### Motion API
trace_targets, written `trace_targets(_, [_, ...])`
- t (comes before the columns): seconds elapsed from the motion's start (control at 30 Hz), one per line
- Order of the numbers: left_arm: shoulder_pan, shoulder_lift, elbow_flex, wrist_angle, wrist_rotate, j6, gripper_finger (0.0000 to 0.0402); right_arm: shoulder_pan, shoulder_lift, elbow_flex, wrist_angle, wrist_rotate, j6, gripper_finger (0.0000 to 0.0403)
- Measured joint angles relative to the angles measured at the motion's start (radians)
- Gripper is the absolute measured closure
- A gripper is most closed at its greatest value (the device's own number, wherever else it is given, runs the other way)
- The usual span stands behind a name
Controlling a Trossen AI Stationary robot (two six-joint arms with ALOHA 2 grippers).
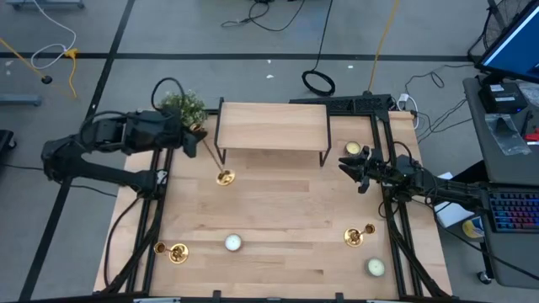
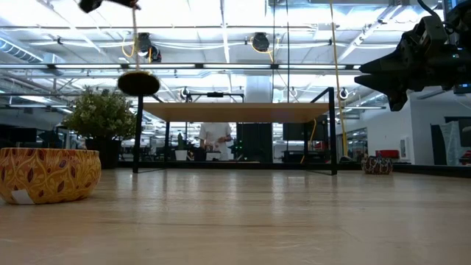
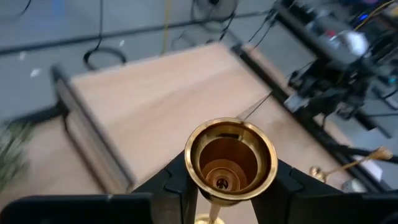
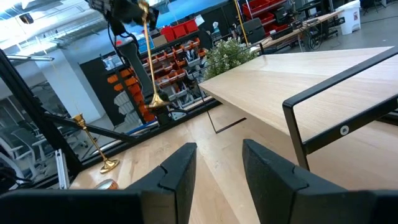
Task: Pick & Place candle stick holders
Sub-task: Put the top left gold candle holder on the shelf
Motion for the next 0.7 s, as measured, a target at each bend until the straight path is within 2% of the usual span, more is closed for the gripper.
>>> trace_targets(0.13, [-0.001, 0.068, 0.060, 0.099, -0.004, 0.088, 0.0301, 0.000, 0.000, 0.000, 0.000, 0.000, -0.002, 0.0277])
trace_targets(0.3, [-0.001, 0.162, 0.165, 0.195, -0.062, 0.216, 0.0299, 0.000, 0.000, 0.000, 0.000, 0.000, -0.003, 0.0277])
trace_targets(0.5, [0.010, 0.289, 0.304, 0.207, -0.220, 0.407, 0.0285, 0.000, 0.000, 0.000, 0.000, 0.000, -0.003, 0.0277])
trace_targets(0.7, [0.084, 0.393, 0.403, 0.218, -0.254, 0.529, 0.0302, 0.000, 0.000, 0.000, 0.000, 0.000, -0.003, 0.0277])
